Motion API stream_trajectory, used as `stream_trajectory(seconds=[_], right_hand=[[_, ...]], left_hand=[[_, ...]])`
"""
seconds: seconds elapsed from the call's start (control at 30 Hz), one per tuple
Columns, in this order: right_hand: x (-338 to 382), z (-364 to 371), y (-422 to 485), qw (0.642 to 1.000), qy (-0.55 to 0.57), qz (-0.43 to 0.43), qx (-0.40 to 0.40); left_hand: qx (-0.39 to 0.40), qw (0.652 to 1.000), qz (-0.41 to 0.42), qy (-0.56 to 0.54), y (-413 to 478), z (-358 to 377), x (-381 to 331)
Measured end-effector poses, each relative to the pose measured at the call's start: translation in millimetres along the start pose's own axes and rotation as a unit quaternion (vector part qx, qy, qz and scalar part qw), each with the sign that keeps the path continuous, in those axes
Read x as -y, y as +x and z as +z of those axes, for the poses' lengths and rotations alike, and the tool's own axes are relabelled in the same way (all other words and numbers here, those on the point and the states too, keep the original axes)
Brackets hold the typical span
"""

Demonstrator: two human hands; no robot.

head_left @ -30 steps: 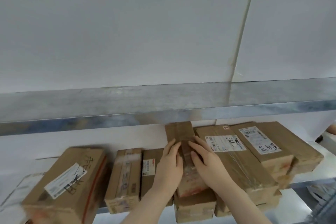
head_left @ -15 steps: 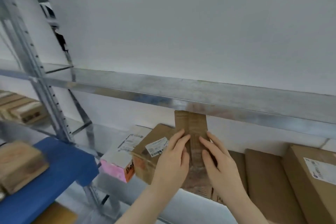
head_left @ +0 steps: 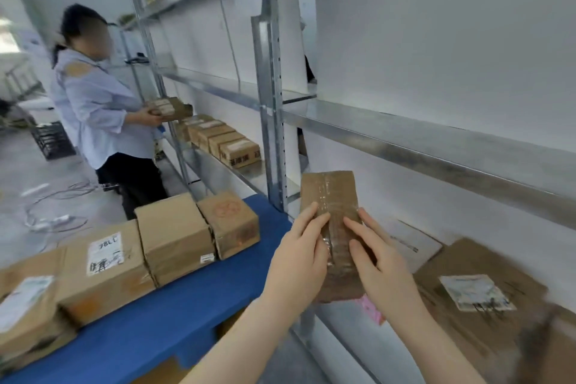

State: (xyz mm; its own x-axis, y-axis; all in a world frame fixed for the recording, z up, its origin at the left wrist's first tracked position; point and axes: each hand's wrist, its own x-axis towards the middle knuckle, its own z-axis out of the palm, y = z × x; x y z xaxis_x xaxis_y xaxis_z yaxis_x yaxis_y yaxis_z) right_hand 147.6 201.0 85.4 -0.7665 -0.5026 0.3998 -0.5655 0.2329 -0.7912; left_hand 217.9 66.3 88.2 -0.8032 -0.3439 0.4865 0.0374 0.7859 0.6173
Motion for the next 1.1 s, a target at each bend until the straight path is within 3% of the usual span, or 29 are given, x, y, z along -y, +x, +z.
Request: stream_trajectory(seconds=[0.27, 0.47, 0.83, 1.1], right_hand=[[11.2, 85.4, 80.7, 0.998, 0.053, -0.007, 0.024], [-19.2, 99.2, 141.5, 0.998, 0.049, -0.008, 0.038], [-104.2, 156.4, 248.7, 0.977, 0.081, -0.015, 0.199], [-139.2, 189.9, 315.9, 0.977, 0.088, -0.024, 0.194]], left_hand=[[-0.001, 1.0, -0.024, 0.006, 57.2, -45.6, 88.2], [0.007, 0.999, -0.049, 0.006, 102.4, -21.3, 119.2], [0.023, 0.979, -0.196, 0.057, 159.1, 19.2, 194.7], [0.008, 0.974, -0.216, 0.06, 205.1, 40.3, 231.5]])
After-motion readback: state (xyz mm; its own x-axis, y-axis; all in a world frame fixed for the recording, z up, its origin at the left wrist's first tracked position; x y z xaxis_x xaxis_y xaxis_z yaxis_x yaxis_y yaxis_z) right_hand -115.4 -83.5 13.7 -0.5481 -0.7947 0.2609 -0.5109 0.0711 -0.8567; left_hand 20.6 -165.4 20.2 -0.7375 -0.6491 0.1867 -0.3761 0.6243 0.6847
